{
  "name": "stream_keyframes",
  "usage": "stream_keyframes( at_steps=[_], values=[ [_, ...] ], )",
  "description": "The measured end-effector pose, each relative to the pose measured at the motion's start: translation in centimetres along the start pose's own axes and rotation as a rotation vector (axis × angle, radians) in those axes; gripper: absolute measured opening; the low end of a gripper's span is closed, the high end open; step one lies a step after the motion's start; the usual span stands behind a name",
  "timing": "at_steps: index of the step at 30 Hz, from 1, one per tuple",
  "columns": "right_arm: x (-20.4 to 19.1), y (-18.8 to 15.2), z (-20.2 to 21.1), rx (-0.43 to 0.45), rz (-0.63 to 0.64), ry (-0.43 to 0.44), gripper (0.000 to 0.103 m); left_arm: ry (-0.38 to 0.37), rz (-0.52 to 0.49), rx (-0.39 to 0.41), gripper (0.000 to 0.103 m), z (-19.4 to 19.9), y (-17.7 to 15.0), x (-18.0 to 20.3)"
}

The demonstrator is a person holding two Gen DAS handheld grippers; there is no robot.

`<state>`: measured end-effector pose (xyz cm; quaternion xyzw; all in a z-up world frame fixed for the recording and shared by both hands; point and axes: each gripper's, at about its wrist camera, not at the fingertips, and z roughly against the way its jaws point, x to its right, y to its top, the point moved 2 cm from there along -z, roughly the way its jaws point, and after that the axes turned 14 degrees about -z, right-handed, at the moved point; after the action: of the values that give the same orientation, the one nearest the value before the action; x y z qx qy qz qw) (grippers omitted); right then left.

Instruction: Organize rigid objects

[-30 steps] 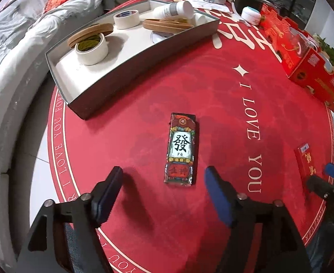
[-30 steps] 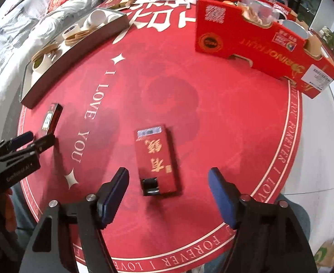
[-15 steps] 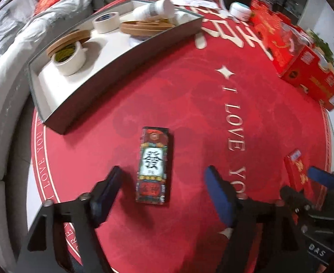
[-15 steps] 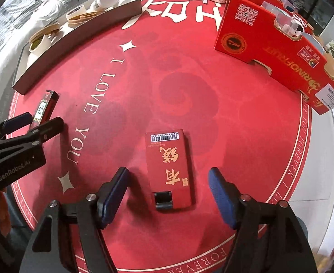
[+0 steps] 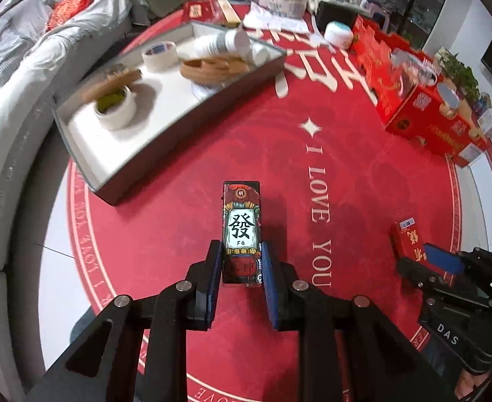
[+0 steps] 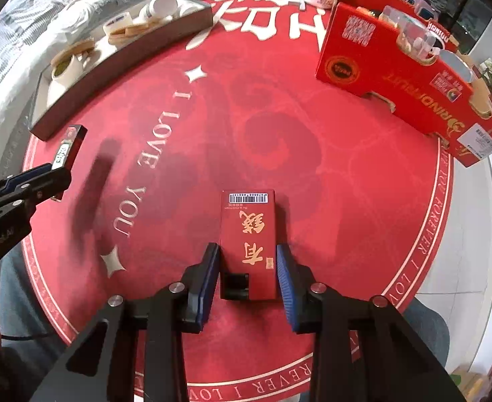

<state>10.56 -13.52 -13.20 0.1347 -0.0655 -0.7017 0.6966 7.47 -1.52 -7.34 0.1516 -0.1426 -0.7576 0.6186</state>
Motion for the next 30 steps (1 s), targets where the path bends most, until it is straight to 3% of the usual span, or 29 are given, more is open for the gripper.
stream_keyframes(
  at_steps=[7, 16, 30],
  values=[
    [-1.0, 2.2, 2.9, 0.064, -0.01, 0.063, 0.036, 0.06, 0.037, 0.065, 0.026, 3.0, 1.4, -2.1],
    [-5.7, 5.6, 6.3, 0.136, 0.053, 0.12, 0.036, 0.101, 0.08, 0.13, 0.026, 5.2, 3.1, -4.8],
    [-11.4, 10.1, 7.5, 0.172, 0.121, 0.176, 0.036, 0.148, 0.157, 0.155, 0.025, 5.1, 5.1, -9.6]
  ],
)
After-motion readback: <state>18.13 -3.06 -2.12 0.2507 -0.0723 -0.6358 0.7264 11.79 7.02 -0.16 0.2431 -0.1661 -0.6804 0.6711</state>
